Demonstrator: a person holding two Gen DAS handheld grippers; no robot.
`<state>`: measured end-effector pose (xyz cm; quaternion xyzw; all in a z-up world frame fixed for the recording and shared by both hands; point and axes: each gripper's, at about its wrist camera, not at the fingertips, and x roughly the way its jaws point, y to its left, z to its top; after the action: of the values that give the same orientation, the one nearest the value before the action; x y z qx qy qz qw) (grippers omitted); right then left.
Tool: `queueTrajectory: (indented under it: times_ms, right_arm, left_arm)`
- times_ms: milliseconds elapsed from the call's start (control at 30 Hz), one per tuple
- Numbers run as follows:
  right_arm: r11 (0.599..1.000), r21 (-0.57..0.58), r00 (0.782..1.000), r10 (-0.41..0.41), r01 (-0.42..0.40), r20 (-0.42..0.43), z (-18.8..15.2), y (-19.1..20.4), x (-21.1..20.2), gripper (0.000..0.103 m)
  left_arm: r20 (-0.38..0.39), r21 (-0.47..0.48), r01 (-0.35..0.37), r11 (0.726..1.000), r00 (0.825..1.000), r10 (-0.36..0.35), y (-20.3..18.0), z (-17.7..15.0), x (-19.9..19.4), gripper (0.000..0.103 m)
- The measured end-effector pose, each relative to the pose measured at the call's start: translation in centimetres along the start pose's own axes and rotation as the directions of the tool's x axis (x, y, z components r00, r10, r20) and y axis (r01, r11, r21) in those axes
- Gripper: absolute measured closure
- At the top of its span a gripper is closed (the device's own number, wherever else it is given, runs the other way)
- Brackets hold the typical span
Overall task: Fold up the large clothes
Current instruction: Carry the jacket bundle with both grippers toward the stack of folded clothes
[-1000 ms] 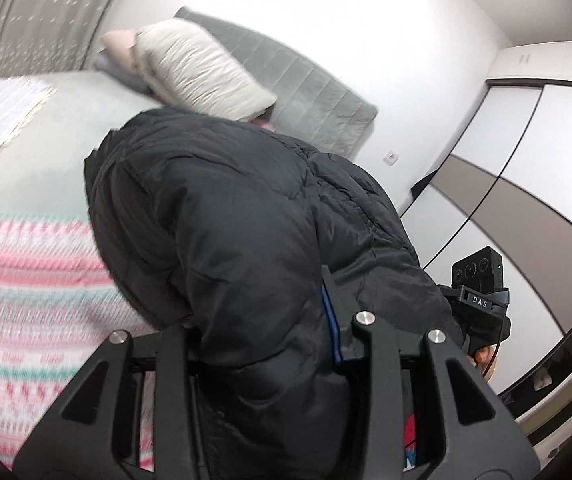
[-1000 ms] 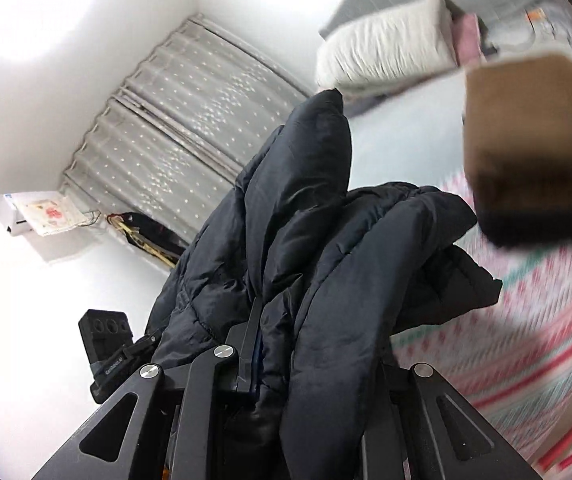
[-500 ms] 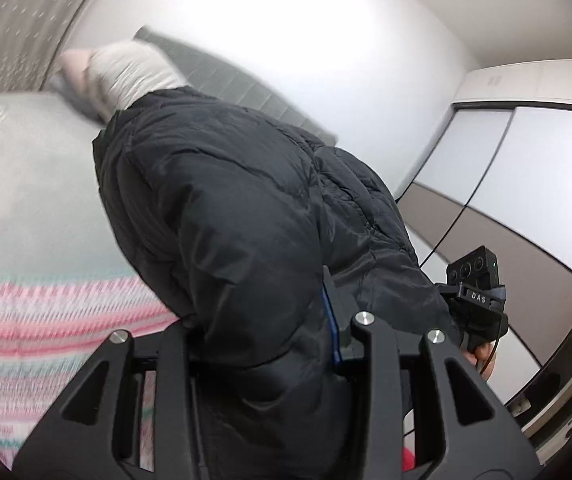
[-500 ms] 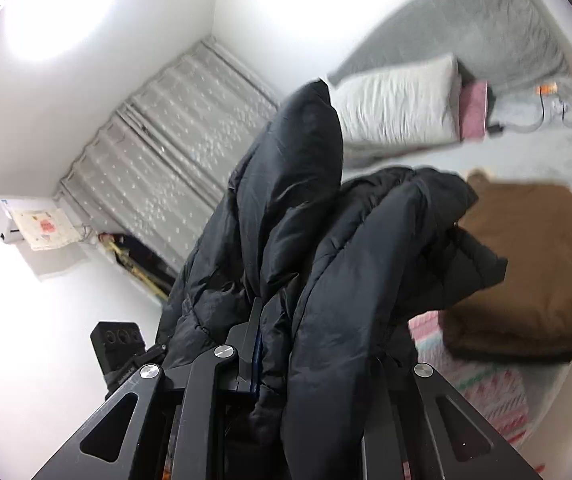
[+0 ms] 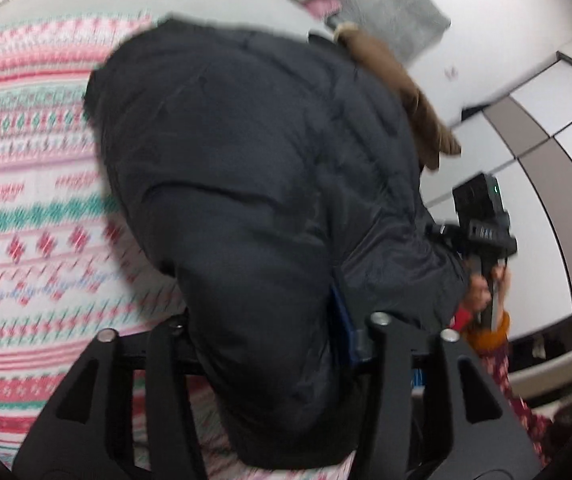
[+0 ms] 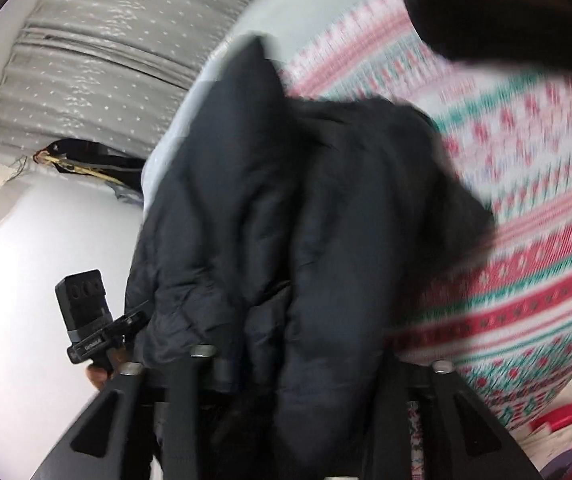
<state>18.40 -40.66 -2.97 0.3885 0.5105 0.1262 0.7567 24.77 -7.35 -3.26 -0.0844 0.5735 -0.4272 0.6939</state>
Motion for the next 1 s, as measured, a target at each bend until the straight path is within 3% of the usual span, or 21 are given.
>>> queueTrajectory:
  times_ms: [200, 267, 333, 367, 467, 633, 700, 833, 867, 933, 1000]
  right_arm:
    - [0.999, 0.035, 0.986, 0.016, -0.022, 0.168, 1.6, -1.1, -3.1, 0.006]
    - [0.999, 0.036, 0.989, 0.013, -0.018, 0.147, 2.1, -1.9, -2.2, 0.005]
    - [0.991, 0.083, 0.988, -0.112, 0.104, 0.108, 2.1, -3.4, -0.6, 0.005]
    - [0.988, 0.101, 0.987, -0.130, 0.120, 0.098, 1.6, -3.7, -0.4, 0.005]
    - [0.988, 0.153, 0.996, -0.023, 0.010, 0.087, 0.2, -5.3, -0.4, 0.005]
    - [0.960, 0.226, 0.986, 0.151, -0.163, 0.071, -1.7, -7.0, -0.1, 0.004]
    - [0.955, 0.235, 0.983, 0.178, -0.181, 0.034, -2.1, -6.8, 1.2, 0.002]
    - [0.980, 0.159, 0.993, 0.121, -0.118, -0.008, -2.2, -5.4, 5.4, 0.000]
    - [0.986, 0.120, 0.993, 0.116, -0.114, -0.005, -2.2, -4.6, 6.0, 0.002]
    - [0.976, 0.074, 0.977, 0.211, -0.207, -0.044, -2.6, -2.8, 7.5, 0.027]
    - [0.970, 0.039, 0.970, 0.241, -0.239, -0.031, -2.6, -1.7, 7.9, 0.057]
  left_arm:
    - [-0.035, 0.025, 0.004, 1.000, 0.999, -0.003, 0.3, 1.5, -0.4, 0.039]
    - [-0.017, 0.001, 0.009, 1.000, 1.000, -0.009, 0.2, 1.9, -0.3, 0.037]
    - [-0.008, -0.011, 0.018, 1.000, 1.000, -0.018, 0.2, 2.3, -0.3, 0.035]
    - [-0.011, -0.009, 0.028, 1.000, 1.000, -0.028, 0.4, 2.3, -0.5, 0.035]
    - [-0.038, 0.011, 0.022, 1.000, 0.999, -0.021, 1.2, 2.2, -1.1, 0.035]
    - [-0.046, 0.010, 0.022, 1.000, 0.999, -0.021, 2.8, 1.7, -2.3, 0.034]
    - [-0.036, 0.000, 0.035, 0.999, 0.999, -0.035, 3.5, 1.4, -2.7, 0.033]
    - [-0.043, 0.009, 0.059, 0.998, 0.997, -0.059, 4.0, 1.1, -0.8, 0.022]
    - [-0.053, -0.005, 0.078, 0.997, 0.996, -0.078, 4.3, 0.9, 0.1, 0.022]
    - [-0.024, -0.004, 0.081, 0.997, 0.996, -0.081, 4.2, 0.7, 0.5, 0.030]
    - [0.053, 0.050, 0.025, 0.998, 0.998, -0.028, 3.1, 0.7, -0.8, 0.051]
